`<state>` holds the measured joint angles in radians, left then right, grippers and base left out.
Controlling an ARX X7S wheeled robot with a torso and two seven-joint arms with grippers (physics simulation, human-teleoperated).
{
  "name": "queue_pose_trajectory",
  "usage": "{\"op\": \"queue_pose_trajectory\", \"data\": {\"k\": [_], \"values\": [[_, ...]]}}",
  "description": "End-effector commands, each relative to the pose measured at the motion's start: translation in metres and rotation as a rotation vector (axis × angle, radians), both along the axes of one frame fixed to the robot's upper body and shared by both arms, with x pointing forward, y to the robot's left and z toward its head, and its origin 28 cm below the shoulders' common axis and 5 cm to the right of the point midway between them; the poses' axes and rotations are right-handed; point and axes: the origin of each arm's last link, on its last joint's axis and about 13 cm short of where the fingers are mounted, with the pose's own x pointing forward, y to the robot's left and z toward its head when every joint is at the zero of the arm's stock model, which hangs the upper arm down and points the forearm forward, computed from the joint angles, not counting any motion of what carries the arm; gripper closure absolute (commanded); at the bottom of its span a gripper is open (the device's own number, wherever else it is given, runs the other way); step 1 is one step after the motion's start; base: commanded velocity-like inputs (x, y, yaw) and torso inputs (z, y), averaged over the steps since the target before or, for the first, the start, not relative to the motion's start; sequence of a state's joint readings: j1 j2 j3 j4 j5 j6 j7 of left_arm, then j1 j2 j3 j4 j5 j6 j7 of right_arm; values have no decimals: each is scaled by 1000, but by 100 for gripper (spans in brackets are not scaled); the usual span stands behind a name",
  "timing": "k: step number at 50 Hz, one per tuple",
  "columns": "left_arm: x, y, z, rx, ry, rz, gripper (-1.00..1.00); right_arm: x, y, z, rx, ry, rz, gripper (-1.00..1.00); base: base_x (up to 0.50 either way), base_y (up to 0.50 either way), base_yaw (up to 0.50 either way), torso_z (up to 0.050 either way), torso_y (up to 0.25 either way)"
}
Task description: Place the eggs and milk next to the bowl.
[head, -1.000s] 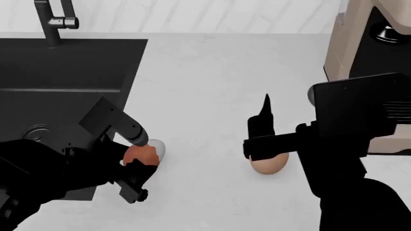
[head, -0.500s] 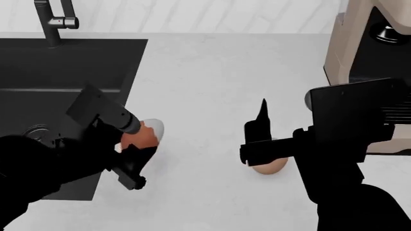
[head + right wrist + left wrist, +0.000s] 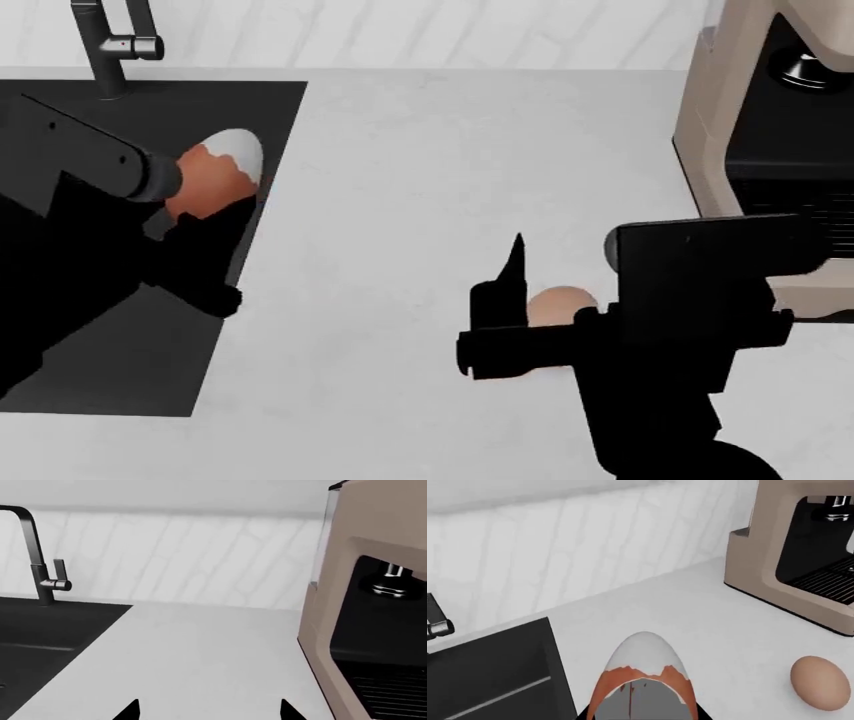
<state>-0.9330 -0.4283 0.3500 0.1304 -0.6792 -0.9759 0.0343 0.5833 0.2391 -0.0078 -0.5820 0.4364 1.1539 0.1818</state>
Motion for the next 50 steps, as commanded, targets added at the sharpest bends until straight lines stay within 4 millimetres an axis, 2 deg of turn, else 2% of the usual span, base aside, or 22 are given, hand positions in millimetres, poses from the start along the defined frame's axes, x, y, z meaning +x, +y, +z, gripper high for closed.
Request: {"op": "queue_pose_trajectory", "data": {"k": [1, 13, 26, 50], "values": [[-9, 10, 8, -40, -70, 77, 100, -7, 16, -7, 9, 21, -57, -100, 0, 0, 0, 0, 0], [-13, 18, 6, -64, -85, 114, 100, -10, 47, -24, -12, 67, -166, -100, 0, 0, 0, 0, 0], [-12, 23, -4, -78, -64, 132, 100, 0, 66, -40, -35, 145, -238, -100, 0, 0, 0, 0, 0], [-13, 22, -8, -54, -51, 123, 100, 33, 64, -57, -28, 212, -308, -100, 0, 0, 0, 0, 0]]}}
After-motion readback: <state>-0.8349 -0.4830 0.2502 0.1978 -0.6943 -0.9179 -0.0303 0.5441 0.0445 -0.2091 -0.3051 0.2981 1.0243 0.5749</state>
